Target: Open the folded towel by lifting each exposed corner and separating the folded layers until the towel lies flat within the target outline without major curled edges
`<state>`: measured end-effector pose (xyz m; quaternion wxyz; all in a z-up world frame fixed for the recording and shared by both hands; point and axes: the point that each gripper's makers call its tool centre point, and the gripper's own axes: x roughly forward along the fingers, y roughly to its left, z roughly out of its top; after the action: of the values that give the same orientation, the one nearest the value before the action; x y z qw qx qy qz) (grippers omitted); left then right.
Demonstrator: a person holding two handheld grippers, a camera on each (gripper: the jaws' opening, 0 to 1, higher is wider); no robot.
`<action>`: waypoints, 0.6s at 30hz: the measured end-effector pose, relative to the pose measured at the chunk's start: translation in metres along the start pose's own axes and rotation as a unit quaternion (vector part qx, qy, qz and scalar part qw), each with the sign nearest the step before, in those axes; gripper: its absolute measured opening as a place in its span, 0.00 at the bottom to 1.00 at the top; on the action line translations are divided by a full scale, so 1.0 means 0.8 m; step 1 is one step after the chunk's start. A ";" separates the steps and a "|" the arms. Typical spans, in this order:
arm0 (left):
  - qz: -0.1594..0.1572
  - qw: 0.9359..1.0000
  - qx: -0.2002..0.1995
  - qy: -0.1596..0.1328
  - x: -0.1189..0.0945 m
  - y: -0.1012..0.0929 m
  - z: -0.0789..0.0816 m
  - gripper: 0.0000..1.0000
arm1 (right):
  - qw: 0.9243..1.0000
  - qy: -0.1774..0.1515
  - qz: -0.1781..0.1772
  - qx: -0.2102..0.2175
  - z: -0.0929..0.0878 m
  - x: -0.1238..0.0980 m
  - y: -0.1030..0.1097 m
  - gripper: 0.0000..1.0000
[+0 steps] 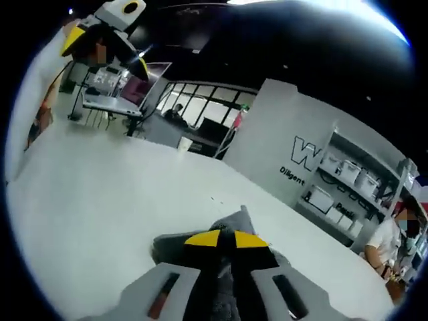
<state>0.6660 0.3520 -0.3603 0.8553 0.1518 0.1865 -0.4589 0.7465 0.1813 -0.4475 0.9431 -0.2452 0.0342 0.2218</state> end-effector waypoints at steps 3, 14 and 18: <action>-0.001 1.000 0.000 0.002 0.002 -0.001 -0.001 1.00 | 1.000 -0.002 -0.012 0.003 -0.002 -0.006 -0.012 0.00; 0.007 1.000 -0.011 0.003 0.007 0.001 -0.002 1.00 | 0.996 -0.022 -0.079 0.020 -0.007 -0.039 -0.073 0.00; 0.007 1.000 -0.012 0.007 0.011 0.000 -0.001 1.00 | 0.994 -0.026 -0.106 0.024 -0.014 -0.054 -0.098 0.00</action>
<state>0.6705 0.3461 -0.3649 0.8591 0.1457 0.1968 -0.4494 0.7421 0.0969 -0.4145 0.9675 -0.2191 -0.0113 0.1258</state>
